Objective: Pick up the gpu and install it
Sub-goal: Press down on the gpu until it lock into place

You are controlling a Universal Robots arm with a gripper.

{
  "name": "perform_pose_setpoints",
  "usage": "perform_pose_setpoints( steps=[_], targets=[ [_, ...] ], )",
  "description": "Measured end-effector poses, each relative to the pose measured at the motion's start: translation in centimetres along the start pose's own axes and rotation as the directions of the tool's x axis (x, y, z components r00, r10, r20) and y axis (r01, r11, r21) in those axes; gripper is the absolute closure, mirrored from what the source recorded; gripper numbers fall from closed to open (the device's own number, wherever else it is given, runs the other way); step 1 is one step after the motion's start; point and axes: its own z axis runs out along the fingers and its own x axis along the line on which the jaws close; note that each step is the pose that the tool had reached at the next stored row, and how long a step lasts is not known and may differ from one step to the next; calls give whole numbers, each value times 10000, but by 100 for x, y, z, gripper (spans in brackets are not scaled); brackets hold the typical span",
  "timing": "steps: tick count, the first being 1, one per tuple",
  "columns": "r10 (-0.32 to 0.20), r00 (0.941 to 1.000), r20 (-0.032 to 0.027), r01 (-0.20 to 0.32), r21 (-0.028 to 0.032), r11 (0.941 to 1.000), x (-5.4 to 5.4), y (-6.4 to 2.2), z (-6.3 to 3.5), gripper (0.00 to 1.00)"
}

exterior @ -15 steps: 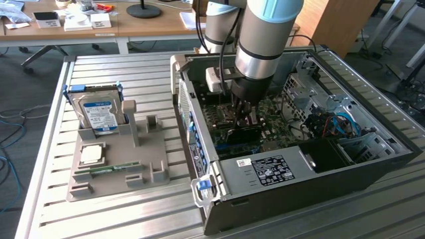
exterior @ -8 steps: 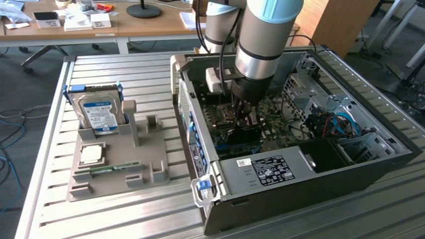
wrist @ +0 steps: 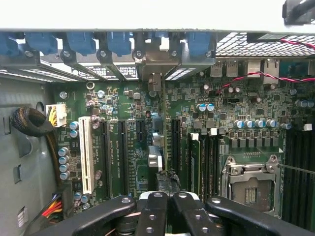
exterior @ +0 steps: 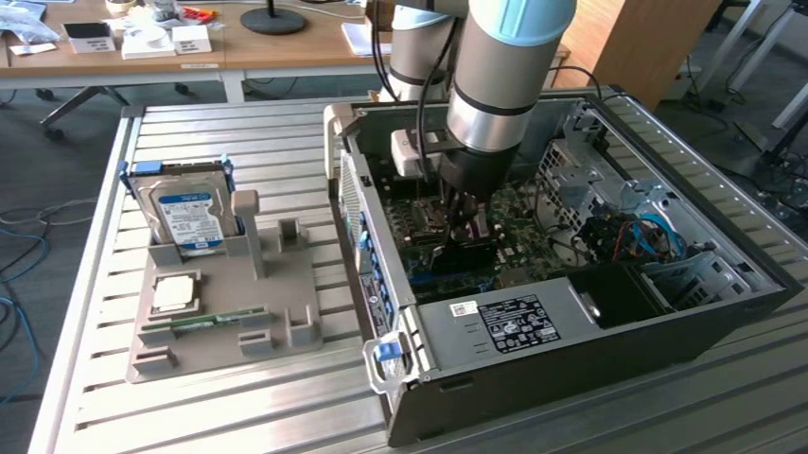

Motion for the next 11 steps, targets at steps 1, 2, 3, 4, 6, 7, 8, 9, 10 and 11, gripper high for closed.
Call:
perform_pose_setpoints(
  steps=[1, 2, 3, 4, 6, 7, 8, 9, 10, 11],
  targets=[
    [0, 10000, 1, 0, 1, 10000, 0, 0, 1, 89],
    [1, 10000, 3, -1, 4, 10000, 0, 0, 7, 89],
    [0, 10000, 1, 0, 2, 10000, 1, 3, 14, 89],
    [0, 10000, -3, 0, -1, 10000, 2, 4, 17, 89],
    [-1, 10000, -3, 1, -2, 10000, 2, 4, 17, 89],
    [0, 10000, -1, 0, -1, 10000, 2, 5, 19, 89],
    [0, 10000, 1, 0, 2, 10000, 1, 7, 21, 89],
    [0, 10000, -2, 0, 3, 10000, 2, 13, 25, 89],
    [-1, 10000, -6, 1, -1, 10000, 3, 19, 28, 89],
    [-2, 10000, -5, 2, -3, 10000, 4, 20, 30, 89]
  ],
)
